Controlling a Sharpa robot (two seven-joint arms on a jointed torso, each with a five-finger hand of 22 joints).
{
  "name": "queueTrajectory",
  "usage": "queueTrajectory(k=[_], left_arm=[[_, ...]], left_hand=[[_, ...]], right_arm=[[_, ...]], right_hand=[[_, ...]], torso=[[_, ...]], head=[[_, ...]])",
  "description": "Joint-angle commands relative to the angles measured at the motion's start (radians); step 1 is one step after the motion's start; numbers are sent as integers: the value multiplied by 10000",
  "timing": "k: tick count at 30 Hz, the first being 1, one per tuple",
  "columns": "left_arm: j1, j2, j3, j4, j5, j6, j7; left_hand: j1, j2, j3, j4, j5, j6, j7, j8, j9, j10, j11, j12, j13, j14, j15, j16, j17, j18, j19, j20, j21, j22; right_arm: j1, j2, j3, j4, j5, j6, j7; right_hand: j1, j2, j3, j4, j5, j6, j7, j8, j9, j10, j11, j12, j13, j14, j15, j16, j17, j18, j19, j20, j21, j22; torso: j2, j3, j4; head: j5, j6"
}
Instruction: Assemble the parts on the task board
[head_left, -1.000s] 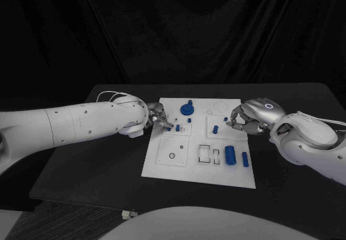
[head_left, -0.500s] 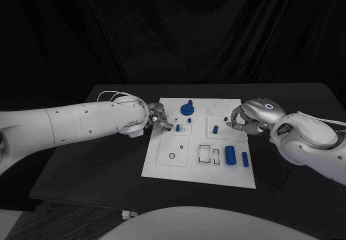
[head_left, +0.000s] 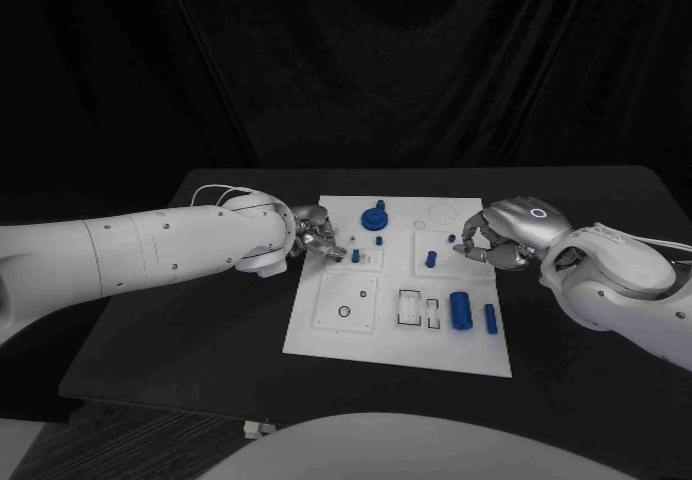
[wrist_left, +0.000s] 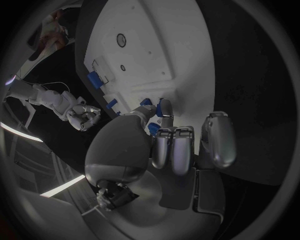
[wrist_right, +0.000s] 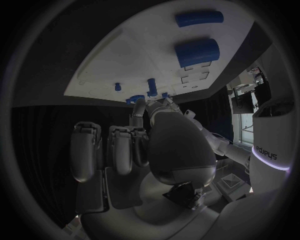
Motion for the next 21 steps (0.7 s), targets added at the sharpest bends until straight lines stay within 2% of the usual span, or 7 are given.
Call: queueTrajectory(k=[1,7,8,11,21], left_arm=[[-15,-42,11,115,-3,-715,626],[-16,-170,11,249,-3,-1267,937],[-16,-189,11,268,-3,-1354,992],[-16,-274,11,350,-3,-1697,1221],[-28,-427,8,454,-3,-1819,1353]], left_hand=[[168,-232,1014,-230,362,-114,-273,62,143,1044,-67,177,2657,1150,-119,25,2602,188,41,-151,-18,1917],[154,-275,1078,-251,358,-139,-261,41,138,1039,-60,167,2651,1145,-115,8,2582,186,44,-150,-9,1919],[107,-314,1147,-252,235,-161,-246,-7,109,1037,-47,161,2647,1142,-105,-3,2570,185,44,-143,-7,1919],[104,-322,1163,-257,215,-164,-245,-16,103,1035,-45,157,2645,1142,-103,-5,2568,184,46,-142,0,1920],[54,-355,1254,-256,40,-158,-232,-65,69,1023,-30,132,2630,1142,-91,-4,2569,185,43,-132,-4,1918]], right_arm=[[-29,2,8,-13,-20,48,-202],[-35,10,8,-33,-20,50,-199],[-36,8,8,-32,-20,48,-199],[-38,2,8,-33,-20,43,-200],[-85,-10,8,-33,-20,6,-193]], right_hand=[[265,121,410,-65,259,28,59,-241,60,1126,14,166,2639,953,-1,-5,2298,-132,515,-24,-137,2413],[265,121,410,-65,259,28,59,-241,60,1126,14,166,2639,953,-1,-5,2298,-132,515,-24,-137,2413],[265,121,410,-65,259,28,59,-241,60,1126,14,166,2639,953,-1,-5,2298,-132,515,-24,-137,2413],[268,118,415,-65,261,23,60,-249,59,1126,14,166,2639,951,-1,-10,2286,-129,510,-23,-148,2409],[268,118,415,-65,261,23,60,-249,59,1126,14,166,2639,951,-1,-10,2286,-129,510,-23,-148,2409]], torso=[[-1,3,1],[0,1,4],[0,1,5],[-2,1,1],[2,1,-2]], head=[[-7,-2],[5,-2],[-5,-2],[-21,-2],[12,-2]])
